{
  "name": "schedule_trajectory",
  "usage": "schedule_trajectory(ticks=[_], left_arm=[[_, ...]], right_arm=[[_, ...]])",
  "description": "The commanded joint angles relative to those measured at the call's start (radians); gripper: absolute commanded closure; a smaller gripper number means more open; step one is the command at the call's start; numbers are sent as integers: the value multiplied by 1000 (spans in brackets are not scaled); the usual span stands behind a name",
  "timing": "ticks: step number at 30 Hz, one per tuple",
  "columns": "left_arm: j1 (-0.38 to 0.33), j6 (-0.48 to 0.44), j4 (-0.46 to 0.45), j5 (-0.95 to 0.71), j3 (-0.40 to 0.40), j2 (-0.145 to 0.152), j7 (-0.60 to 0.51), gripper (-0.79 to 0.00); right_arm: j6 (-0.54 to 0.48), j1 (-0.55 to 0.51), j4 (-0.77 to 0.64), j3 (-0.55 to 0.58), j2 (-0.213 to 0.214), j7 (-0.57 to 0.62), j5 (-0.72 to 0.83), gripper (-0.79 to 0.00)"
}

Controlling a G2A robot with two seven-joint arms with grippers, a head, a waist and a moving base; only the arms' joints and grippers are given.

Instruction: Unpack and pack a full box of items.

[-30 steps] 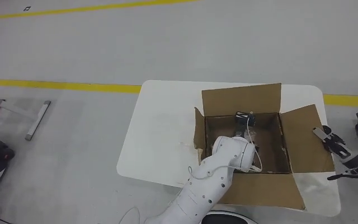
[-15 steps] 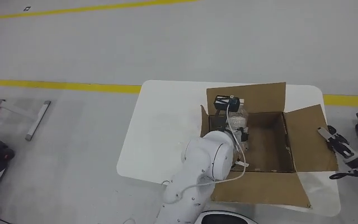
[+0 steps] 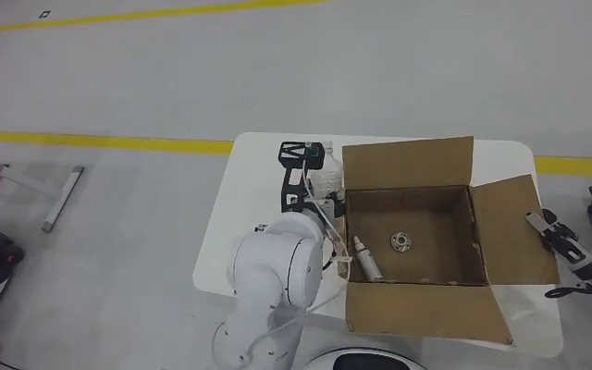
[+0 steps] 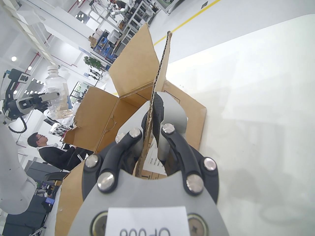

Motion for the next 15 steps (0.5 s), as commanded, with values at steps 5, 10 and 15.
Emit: schedule_trajectory(ticks=[5, 10, 15], left_arm=[[51, -22, -41, 93, -112, 14, -9, 0], [91, -54, 2, 70, -161, 20, -55, 0], [133, -59, 82, 72, -172, 23, -63, 0]], right_arm=[[-3, -6, -2, 2, -3, -13, -10, 0], [-20, -7, -1, 9, -8, -54, -18, 0], [-22, -18, -9, 6, -13, -77, -32, 0]])
